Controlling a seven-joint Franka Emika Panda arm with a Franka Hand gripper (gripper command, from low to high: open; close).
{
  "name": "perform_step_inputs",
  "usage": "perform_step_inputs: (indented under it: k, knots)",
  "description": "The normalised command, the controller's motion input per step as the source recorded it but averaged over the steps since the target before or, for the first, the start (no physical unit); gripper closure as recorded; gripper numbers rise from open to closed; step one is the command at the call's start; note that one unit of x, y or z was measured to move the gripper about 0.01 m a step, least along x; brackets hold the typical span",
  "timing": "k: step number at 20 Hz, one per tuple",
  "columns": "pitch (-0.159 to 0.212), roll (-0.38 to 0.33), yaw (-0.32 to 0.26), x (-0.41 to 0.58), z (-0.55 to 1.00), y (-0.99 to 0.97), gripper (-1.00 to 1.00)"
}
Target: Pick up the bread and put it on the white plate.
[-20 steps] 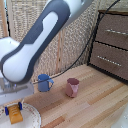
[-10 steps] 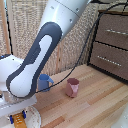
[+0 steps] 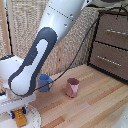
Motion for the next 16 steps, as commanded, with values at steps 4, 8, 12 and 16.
perform_step_inputs:
  k: [4, 8, 12, 16]
  knots:
    - [-0.063, -0.029, 0.058, 0.089, 0.16, 0.00, -1.00]
    - [-0.089, 0.000, 0.065, 0.192, 0.51, -0.15, -1.00]
    - [-0.197, -0.030, 0.100, 0.270, 0.59, -0.29, -1.00]
    - [-0.176, -0.080, 0.092, 0.261, 0.38, -0.16, -1.00]
